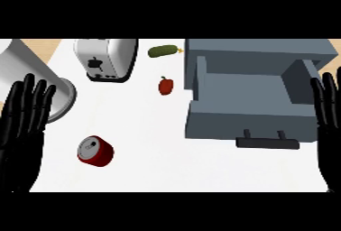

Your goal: Pick up the can, place it into the drawer and close the drawer

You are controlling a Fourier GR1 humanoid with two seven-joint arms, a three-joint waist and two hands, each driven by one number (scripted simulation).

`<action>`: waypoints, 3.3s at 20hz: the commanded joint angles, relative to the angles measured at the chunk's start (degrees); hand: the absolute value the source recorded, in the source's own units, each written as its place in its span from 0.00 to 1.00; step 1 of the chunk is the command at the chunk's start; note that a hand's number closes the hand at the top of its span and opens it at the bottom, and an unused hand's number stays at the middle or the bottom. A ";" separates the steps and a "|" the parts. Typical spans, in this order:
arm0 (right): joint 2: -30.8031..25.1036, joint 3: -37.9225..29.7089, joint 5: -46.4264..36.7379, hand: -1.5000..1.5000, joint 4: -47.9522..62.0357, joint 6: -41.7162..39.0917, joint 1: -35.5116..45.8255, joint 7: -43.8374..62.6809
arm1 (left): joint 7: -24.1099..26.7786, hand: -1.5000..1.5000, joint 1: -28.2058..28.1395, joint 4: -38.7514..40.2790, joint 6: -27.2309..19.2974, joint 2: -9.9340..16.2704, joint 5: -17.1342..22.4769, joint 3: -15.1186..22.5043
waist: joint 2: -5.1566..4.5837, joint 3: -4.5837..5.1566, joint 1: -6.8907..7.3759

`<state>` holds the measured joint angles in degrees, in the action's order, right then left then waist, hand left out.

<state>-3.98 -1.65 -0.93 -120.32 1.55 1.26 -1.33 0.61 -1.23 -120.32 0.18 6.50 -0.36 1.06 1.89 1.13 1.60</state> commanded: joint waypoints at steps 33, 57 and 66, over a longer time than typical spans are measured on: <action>-1.02 -6.47 3.40 0.00 1.30 -6.75 -14.63 6.20 | -22.13 0.00 -12.20 -8.12 -7.68 -5.27 -7.46 3.73 | -1.85 -1.12 -1.63; -0.85 -11.46 5.10 0.00 4.71 -10.73 -12.33 4.74 | -1.57 0.00 -11.40 16.57 -5.90 -3.89 -0.77 -3.64 | -1.88 -1.12 -1.56; -0.99 -13.05 7.41 0.00 2.44 -13.94 -15.48 3.65 | 5.79 0.00 -13.47 23.63 -3.64 -2.31 0.86 -7.05 | -1.85 -1.13 -1.68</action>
<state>-3.38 -11.97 3.09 -117.62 -10.13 -14.08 2.08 5.67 -15.93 -99.75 -5.54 2.32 -1.97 -2.81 0.03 0.01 -0.01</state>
